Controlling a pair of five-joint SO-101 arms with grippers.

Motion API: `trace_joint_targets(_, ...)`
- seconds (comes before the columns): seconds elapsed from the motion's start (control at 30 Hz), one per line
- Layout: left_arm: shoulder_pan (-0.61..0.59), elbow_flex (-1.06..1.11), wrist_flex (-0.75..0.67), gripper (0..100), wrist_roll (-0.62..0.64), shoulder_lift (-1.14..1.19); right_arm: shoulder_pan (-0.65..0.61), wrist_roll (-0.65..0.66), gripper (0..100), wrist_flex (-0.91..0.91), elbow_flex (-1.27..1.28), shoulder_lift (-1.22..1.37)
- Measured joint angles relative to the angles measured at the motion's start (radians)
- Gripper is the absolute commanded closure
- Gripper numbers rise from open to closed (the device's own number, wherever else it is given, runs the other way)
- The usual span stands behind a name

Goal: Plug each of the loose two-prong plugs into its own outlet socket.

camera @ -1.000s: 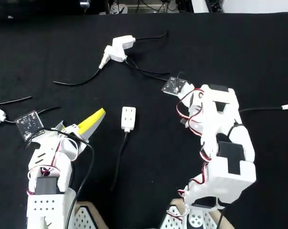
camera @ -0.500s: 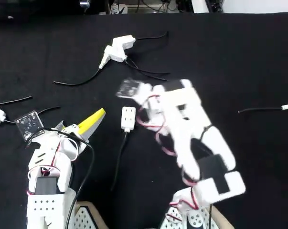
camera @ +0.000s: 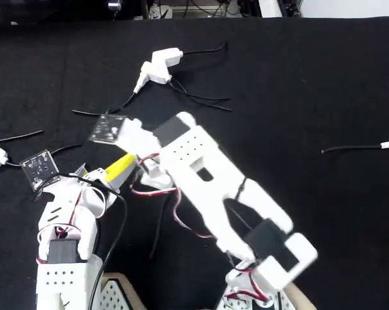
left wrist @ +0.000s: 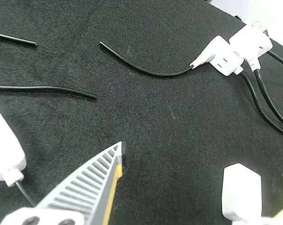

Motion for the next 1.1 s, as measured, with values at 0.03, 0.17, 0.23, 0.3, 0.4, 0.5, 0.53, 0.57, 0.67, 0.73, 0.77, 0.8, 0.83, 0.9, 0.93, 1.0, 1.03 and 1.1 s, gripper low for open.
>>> trace_joint_targets(0.03,0.000,0.000,0.000,46,0.000,0.000,-0.011,-0.015,98.7,0.000,-0.021,0.021)
trace_joint_targets(0.17,0.000,0.000,0.000,46,0.000,0.000,-0.017,-0.052,98.7,0.032,-0.138,0.132)
trace_joint_targets(0.23,0.000,0.000,0.000,46,0.000,0.000,-0.017,-0.060,98.7,0.077,-0.215,0.190)
trace_joint_targets(0.3,0.000,0.000,0.000,46,0.000,0.000,-0.017,-0.083,98.7,0.121,-0.295,0.229)
trace_joint_targets(0.4,0.000,0.000,0.000,46,0.000,0.000,-0.018,-0.115,98.7,0.199,-0.422,0.241)
trace_joint_targets(0.5,0.000,0.000,0.000,46,0.006,0.000,-0.032,-0.147,98.7,0.287,-0.526,0.242)
trace_joint_targets(0.53,0.000,0.000,0.000,46,0.006,-0.005,-0.040,-0.158,98.7,0.316,-0.554,0.242)
trace_joint_targets(0.57,0.000,0.000,0.000,46,0.006,-0.006,-0.051,-0.172,98.7,0.336,-0.575,0.242)
trace_joint_targets(0.67,-0.002,0.000,-0.002,46,0.006,-0.008,-0.069,-0.216,98.7,0.350,-0.591,0.242)
trace_joint_targets(0.73,-0.002,0.000,-0.002,46,0.006,-0.008,-0.075,-0.236,98.7,0.350,-0.591,0.244)
trace_joint_targets(0.77,-0.002,0.000,-0.002,46,0.006,-0.008,-0.077,-0.241,98.7,0.350,-0.591,0.244)
trace_joint_targets(0.8,-0.002,0.000,-0.002,46,0.006,-0.008,-0.077,-0.247,98.7,0.351,-0.591,0.244)
trace_joint_targets(0.83,-0.002,0.000,-0.002,46,0.006,-0.008,-0.078,-0.250,98.7,0.351,-0.591,0.244)
trace_joint_targets(0.9,-0.002,0.000,-0.002,46,0.006,-0.008,-0.080,-0.253,98.7,0.351,-0.591,0.244)
trace_joint_targets(0.93,-0.002,0.000,-0.002,46,0.006,-0.008,-0.080,-0.253,98.7,0.351,-0.591,0.244)
trace_joint_targets(1.0,-0.002,0.000,0.000,46,0.006,-0.008,-0.080,-0.253,98.7,0.351,-0.591,0.244)
trace_joint_targets(1.03,-0.002,0.000,0.005,46,0.006,-0.008,-0.080,-0.253,98.7,0.351,-0.591,0.244)
trace_joint_targets(1.1,-0.002,0.000,0.009,46,0.006,-0.008,-0.080,-0.253,98.7,0.351,-0.589,0.244)
